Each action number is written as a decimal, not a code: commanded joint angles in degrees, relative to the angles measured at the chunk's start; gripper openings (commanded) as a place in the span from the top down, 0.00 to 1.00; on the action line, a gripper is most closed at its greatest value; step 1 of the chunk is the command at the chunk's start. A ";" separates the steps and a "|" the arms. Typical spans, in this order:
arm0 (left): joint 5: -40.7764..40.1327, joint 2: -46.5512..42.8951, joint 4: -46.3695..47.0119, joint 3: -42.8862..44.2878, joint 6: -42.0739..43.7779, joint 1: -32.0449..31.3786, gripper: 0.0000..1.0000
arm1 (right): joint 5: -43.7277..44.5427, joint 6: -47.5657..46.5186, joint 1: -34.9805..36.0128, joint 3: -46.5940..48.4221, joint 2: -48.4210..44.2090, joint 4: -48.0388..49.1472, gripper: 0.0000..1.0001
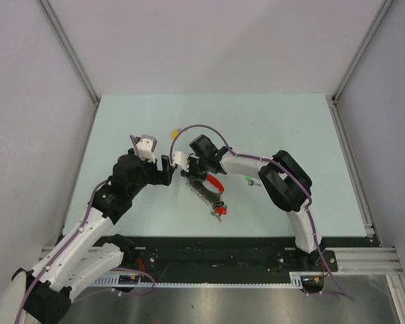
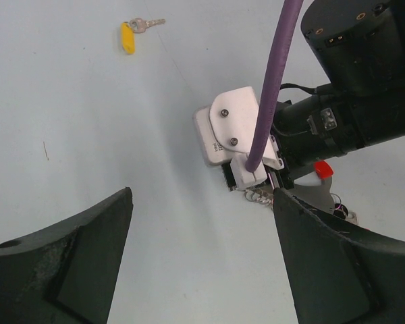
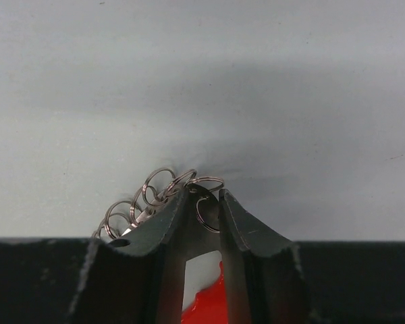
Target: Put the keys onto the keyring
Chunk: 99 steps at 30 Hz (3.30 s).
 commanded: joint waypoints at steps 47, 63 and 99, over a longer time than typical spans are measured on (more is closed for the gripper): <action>1.87 -1.13 1.11 -0.40 0.79 1.69 0.12 | -0.46 -1.74 -0.93 5.21 1.18 -6.04 0.70; 2.13 -1.22 1.46 -0.49 0.97 1.78 0.12 | -2.12 0.02 -2.77 3.98 -3.99 -7.63 1.00; 30.69 8.80 12.70 0.39 8.17 2.13 0.32 | -24.18 13.02 -6.37 -17.02 -33.97 11.26 1.00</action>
